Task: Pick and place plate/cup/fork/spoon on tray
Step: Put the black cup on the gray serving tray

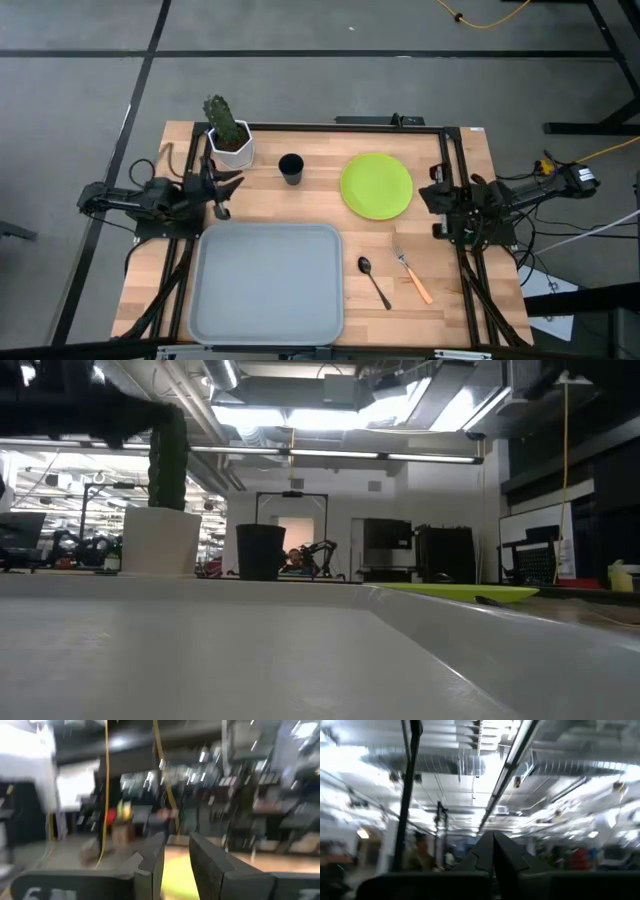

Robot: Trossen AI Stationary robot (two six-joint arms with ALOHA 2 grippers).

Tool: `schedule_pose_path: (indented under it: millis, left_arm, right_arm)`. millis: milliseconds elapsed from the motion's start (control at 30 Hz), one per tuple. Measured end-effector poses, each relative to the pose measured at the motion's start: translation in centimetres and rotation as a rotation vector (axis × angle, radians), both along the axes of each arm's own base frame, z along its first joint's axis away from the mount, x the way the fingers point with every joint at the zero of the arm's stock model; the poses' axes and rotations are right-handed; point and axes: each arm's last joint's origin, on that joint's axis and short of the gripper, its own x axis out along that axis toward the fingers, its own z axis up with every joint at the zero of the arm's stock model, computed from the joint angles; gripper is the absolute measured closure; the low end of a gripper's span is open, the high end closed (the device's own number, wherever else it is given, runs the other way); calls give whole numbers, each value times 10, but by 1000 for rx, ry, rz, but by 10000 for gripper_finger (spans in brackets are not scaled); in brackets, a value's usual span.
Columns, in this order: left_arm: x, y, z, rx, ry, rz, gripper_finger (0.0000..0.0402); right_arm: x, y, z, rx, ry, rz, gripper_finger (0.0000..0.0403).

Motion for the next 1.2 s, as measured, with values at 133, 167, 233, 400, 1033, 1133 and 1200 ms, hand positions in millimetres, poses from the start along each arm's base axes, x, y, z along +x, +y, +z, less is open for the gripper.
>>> schedule_pose_path:
  millis: [133, 167, 233, 400, 1033, 1133, 1200]
  left_arm:
    - [-4, 0, 17, 14, -107, 2, 319]
    - [-2, 0, 19, 6, -92, 16, 319]
    - [3, 1, 24, -3, -44, 43, 319]
    - [34, -2, 32, -42, 138, 33, 319]
    - [156, -13, 33, -13, 536, 48, 319]
    - [161, -16, 23, -76, 550, -5, 319]
    - [164, -17, 19, -57, 569, -21, 319]
  right_arm:
    - [15, 3, 15, -132, 47, -115, 392]
    - [18, 3, 16, -143, 77, -142, 392]
    - [24, 3, 18, -136, 143, -207, 392]
    - [30, -2, 7, -43, 337, -385, 392]
    - [36, -4, -35, 160, 695, -400, 392]
    - [36, -3, -35, 160, 697, -384, 392]
    - [36, -3, -35, 162, 697, -383, 392]
